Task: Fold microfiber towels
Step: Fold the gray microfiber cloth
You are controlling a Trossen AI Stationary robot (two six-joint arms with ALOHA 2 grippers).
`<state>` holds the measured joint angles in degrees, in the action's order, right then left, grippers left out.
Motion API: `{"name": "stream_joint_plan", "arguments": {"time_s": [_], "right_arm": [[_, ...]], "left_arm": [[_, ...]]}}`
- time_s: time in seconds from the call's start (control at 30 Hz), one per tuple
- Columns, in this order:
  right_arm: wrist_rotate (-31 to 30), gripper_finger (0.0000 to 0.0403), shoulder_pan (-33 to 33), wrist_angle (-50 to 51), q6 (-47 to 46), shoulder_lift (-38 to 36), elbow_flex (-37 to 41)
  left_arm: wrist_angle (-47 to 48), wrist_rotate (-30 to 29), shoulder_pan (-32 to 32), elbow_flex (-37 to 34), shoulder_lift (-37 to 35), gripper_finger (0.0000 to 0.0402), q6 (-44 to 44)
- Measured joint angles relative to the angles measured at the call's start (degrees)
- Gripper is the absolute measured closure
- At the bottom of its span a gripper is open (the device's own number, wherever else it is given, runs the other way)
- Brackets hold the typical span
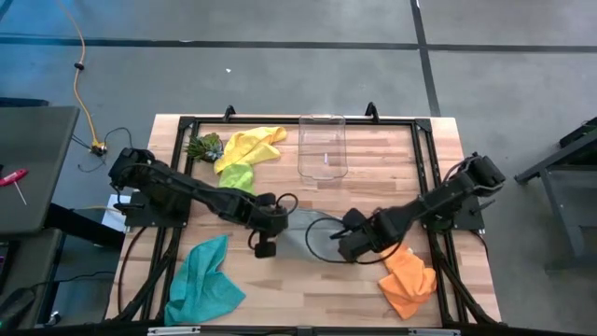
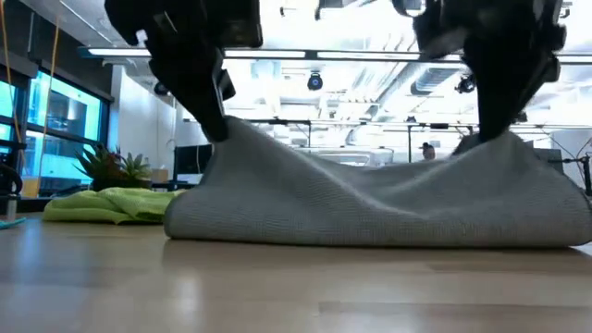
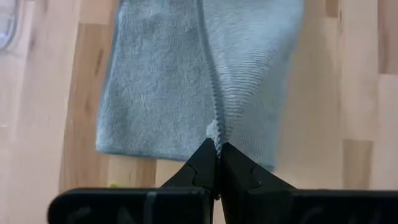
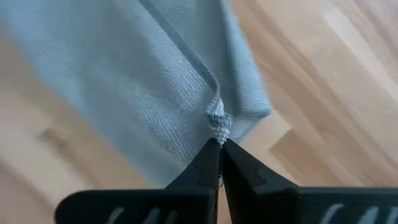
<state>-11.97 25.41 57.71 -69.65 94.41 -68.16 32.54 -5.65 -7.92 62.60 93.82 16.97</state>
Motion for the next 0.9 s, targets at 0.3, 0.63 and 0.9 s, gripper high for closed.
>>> {"name": "stream_joint_plan", "arguments": {"time_s": [0.3,0.63,0.9], "right_arm": [[0.2,0.0403,-3.6,-2.6,-2.3,0.0,6.1],[0.4,0.0403,-5.3,-7.3,-2.4,0.0,8.8],[0.0,0.0403,-7.0,-7.2,-2.1,0.0,8.8]], "left_arm": [[-0.6,-2.0,2.7,-3.0,0.0,0.0401,0.9],[-0.7,-5.1,3.1,-3.1,0.0,0.0401,0.1],[-0.7,-9.1,3.1,-3.1,0.0,0.0401,-2.7]]}}
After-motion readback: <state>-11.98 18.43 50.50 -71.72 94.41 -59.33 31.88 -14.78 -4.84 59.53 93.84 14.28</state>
